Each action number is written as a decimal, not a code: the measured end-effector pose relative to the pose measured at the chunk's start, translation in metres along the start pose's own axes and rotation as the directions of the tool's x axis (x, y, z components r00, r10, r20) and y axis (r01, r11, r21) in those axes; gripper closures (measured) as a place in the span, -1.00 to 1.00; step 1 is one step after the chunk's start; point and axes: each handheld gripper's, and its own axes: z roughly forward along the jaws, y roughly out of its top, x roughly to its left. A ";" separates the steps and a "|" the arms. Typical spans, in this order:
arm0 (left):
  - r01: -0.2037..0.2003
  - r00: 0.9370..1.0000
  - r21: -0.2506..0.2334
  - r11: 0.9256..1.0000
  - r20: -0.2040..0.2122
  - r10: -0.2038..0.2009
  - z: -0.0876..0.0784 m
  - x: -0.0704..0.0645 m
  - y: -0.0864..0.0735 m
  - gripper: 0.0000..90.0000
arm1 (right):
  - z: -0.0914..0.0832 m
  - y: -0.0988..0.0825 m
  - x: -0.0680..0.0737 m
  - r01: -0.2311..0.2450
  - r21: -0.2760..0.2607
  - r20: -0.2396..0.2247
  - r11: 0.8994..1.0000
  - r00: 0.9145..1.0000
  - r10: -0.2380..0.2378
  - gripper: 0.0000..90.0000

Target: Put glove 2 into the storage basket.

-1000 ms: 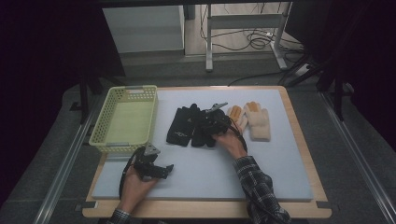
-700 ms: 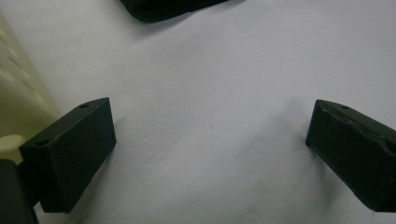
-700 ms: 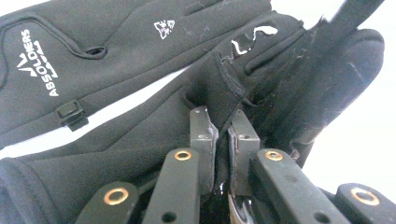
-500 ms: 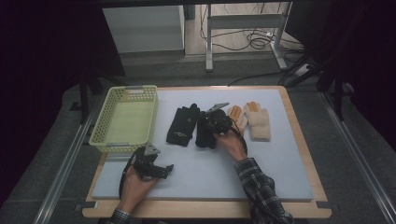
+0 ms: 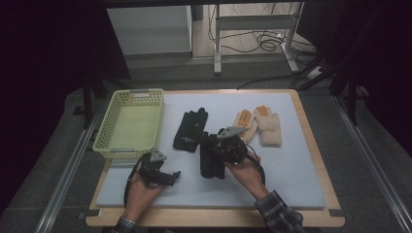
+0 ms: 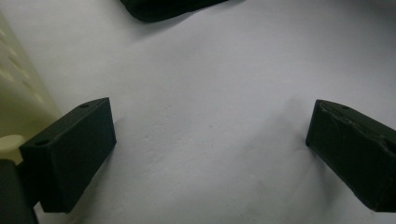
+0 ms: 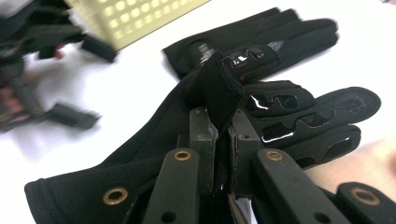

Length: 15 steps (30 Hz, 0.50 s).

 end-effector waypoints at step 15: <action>0.000 1.000 0.001 1.000 0.001 0.000 0.000 0.000 0.000 -0.96 | 0.012 -0.039 0.013 0.010 0.024 0.003 1.000 1.000 -0.010 -0.01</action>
